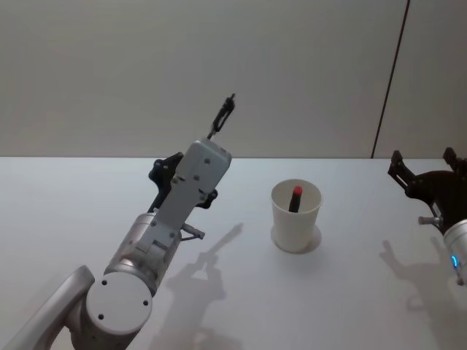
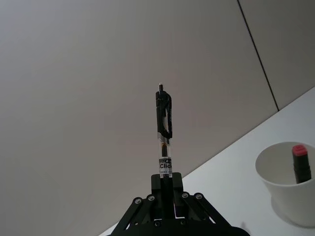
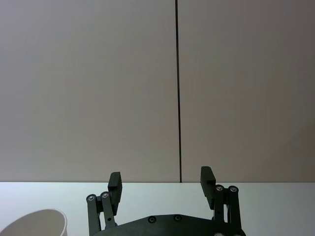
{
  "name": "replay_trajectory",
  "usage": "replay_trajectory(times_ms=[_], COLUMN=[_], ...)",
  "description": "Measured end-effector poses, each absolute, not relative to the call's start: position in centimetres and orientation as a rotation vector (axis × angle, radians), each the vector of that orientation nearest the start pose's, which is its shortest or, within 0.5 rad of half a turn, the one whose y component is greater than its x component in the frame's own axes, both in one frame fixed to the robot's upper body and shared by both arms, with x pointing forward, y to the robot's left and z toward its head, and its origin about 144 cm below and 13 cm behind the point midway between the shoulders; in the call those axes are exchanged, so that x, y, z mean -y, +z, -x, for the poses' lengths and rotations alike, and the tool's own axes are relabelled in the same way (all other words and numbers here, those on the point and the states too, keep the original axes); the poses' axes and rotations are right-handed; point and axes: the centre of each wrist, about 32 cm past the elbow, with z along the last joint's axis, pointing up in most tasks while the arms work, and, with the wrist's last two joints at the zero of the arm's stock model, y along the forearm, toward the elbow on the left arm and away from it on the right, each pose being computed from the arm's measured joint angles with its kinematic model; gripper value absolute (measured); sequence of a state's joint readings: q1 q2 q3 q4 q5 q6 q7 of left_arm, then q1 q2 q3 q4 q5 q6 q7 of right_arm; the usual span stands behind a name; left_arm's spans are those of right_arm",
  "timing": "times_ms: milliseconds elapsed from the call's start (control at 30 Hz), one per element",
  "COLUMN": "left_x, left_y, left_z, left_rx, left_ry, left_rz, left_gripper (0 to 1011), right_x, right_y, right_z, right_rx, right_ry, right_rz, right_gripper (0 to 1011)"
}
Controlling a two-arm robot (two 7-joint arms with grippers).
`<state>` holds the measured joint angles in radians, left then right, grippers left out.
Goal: Place the pen into the pen holder.
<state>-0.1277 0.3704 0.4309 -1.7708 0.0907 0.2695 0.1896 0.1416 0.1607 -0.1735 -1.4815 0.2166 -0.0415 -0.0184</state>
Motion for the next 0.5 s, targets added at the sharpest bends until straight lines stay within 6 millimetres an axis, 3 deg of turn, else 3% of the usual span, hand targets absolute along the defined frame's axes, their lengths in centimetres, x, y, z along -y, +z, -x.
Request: replay_trajectory(times_ms=[500], left_x=[-19.6], left_y=[120.0], left_z=[-47.8], left_rx=[0.494], left_ry=[1.167], left_rz=[-0.168], left_gripper=[135], right_x=[22.4], right_y=[115.8], right_z=[-49.6], right_rx=[0.017], right_ry=[-1.433], right_rz=[-0.079], right_gripper=[1001])
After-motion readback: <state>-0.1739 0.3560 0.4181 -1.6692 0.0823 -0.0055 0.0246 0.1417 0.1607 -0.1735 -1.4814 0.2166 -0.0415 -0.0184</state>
